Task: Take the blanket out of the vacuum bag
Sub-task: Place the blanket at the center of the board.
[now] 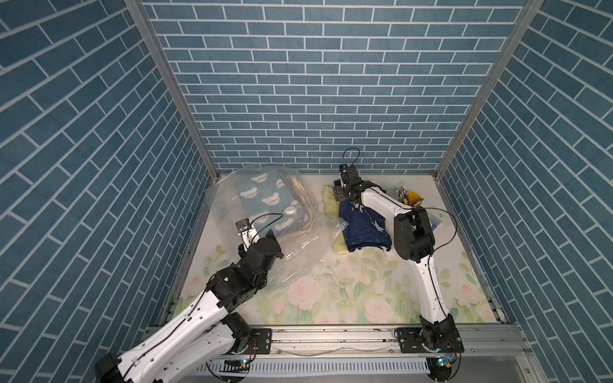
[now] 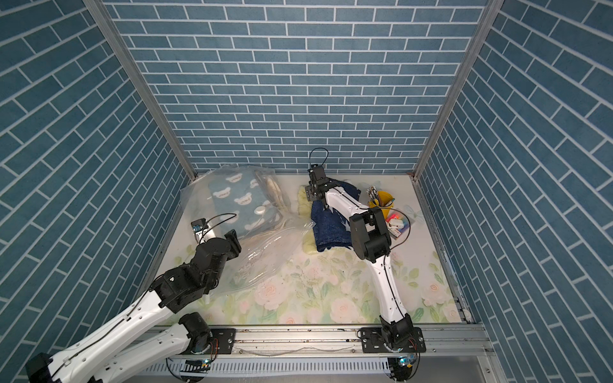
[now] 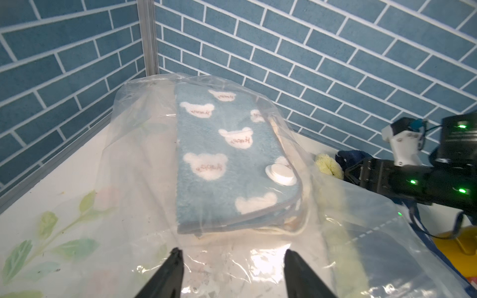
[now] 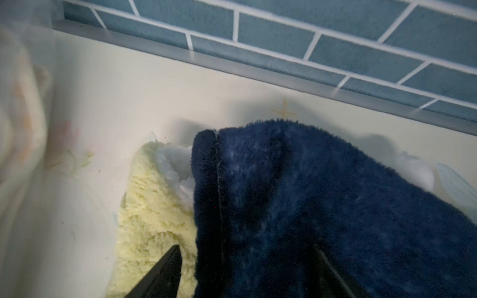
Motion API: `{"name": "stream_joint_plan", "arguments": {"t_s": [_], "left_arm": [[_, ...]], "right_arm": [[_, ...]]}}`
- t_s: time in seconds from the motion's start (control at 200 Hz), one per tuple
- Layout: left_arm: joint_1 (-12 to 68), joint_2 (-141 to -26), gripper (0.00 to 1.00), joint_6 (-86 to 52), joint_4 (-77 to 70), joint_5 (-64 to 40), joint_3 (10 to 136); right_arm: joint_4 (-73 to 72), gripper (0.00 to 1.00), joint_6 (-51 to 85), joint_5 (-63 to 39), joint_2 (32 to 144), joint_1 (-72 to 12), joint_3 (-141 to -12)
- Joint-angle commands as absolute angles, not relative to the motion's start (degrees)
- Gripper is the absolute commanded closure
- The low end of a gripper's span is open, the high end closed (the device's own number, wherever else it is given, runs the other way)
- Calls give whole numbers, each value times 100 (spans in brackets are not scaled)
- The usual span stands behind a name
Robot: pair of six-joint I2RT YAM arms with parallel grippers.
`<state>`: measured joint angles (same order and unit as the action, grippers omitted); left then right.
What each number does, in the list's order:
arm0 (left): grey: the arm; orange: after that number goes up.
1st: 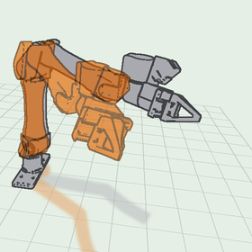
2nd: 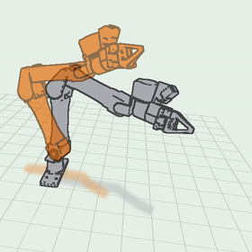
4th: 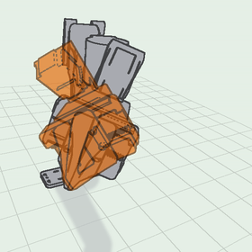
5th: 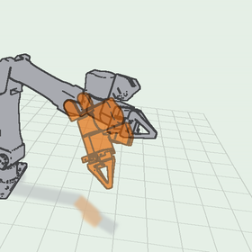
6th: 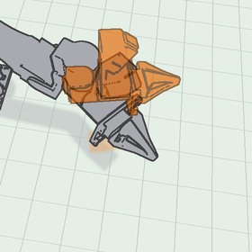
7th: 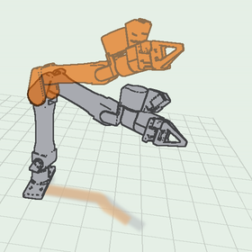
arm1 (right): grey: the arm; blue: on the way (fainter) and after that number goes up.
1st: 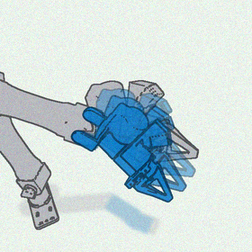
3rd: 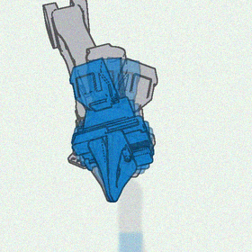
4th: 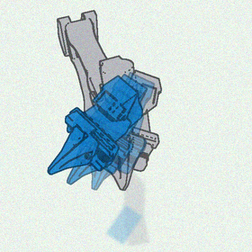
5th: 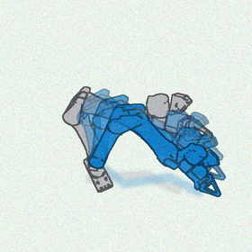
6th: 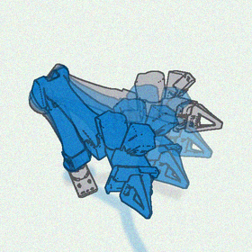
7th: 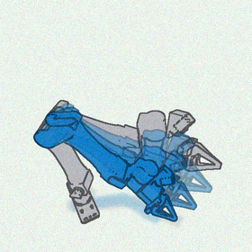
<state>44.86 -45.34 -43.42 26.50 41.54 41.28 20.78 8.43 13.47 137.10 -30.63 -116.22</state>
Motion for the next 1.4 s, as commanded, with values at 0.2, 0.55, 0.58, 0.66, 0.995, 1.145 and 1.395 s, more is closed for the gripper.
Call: {"name": "stream_joint_plan", "arguments": {"t_s": [0.2, 0.55, 0.58, 0.66, 0.995, 1.145, 1.395], "left_arm": [[5623, -5354, 26, -4614, 3987, 4991, 4665], [6545, -5700, 19, -5486, 5120, 5487, 5009], [6548, -5635, 19, -5485, 5079, 5497, 4973], [6543, -5435, 20, -5420, 4837, 5464, 4869], [6535, -5392, 20, -5230, 4549, 5500, 4781], [6536, -5381, 20, -5185, 4448, 5452, 4774], [6539, -5533, 20, -5118, 4235, 5314, 4772]], "right_arm": [[2435, 58, 562, 1795, 14027, -3063, -12083], [1567, 100, 571, 1345, 13064, -3056, -11081], [1441, 100, 578, 1254, 12873, -3060, -10914], [1272, 100, 611, 1001, 12431, -3058, -10611], [1038, 100, 709, 488, 11658, -3058, -10053], [1170, 100, 817, 195, 12003, -3058, -10359], [1531, 40, 1028, 137, 12637, -2951, -10932]]}}
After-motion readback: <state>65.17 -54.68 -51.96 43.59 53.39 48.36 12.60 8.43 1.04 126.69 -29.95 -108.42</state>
